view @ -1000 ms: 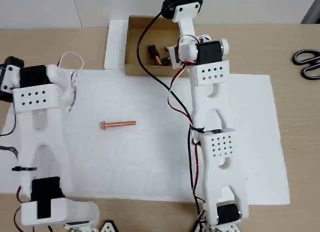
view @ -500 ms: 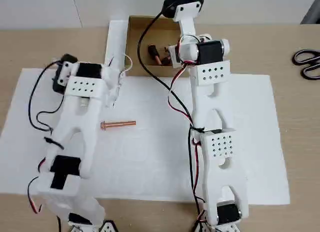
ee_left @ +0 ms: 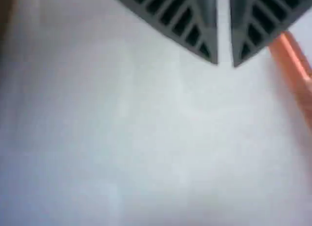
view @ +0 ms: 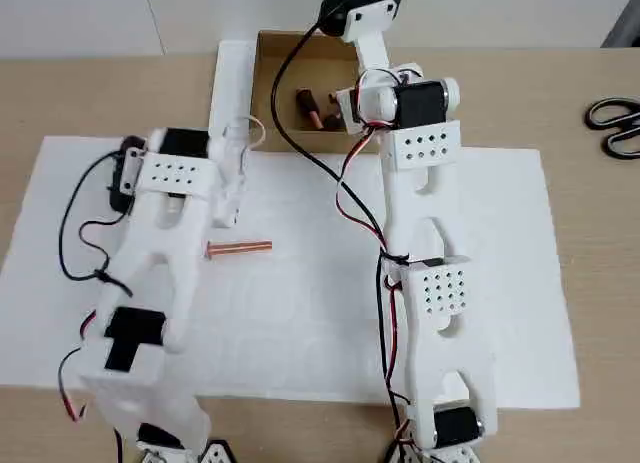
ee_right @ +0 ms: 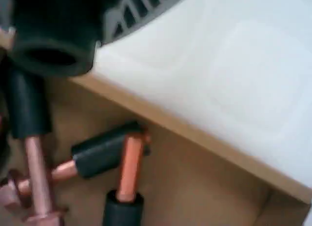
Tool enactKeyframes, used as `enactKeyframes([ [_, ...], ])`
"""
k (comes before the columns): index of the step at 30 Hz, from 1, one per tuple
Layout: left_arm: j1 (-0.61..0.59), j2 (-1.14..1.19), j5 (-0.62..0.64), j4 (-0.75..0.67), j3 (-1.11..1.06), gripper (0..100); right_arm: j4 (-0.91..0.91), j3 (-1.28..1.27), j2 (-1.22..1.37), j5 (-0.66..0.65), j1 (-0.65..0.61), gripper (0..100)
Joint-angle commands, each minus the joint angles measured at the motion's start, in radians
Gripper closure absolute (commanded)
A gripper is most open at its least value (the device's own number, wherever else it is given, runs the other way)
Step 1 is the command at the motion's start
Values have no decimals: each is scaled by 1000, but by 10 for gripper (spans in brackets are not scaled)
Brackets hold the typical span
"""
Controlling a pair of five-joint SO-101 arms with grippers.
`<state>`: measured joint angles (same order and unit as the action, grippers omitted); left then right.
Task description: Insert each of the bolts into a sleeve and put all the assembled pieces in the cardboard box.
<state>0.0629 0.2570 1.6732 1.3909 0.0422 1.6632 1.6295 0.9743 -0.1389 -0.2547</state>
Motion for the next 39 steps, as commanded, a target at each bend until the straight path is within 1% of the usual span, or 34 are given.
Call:
enactKeyframes([
  [1,5,31,3,-68,-56,993,-24,52,-79,-9,7,994],
  [4,-31,75,3,-170,-131,993,-13,52,-81,-11,13,994],
  [6,-44,103,3,-195,-166,993,-1,52,-87,-11,13,994],
  [8,-38,133,3,-219,-197,993,5,52,-87,-11,13,994],
  [12,-35,206,5,-319,-209,993,5,52,-85,-12,12,994],
  [17,-37,207,5,-296,-186,993,5,52,-87,-12,-4,994],
  [39,-38,207,5,-295,-185,993,5,52,-81,-11,-7,994],
])
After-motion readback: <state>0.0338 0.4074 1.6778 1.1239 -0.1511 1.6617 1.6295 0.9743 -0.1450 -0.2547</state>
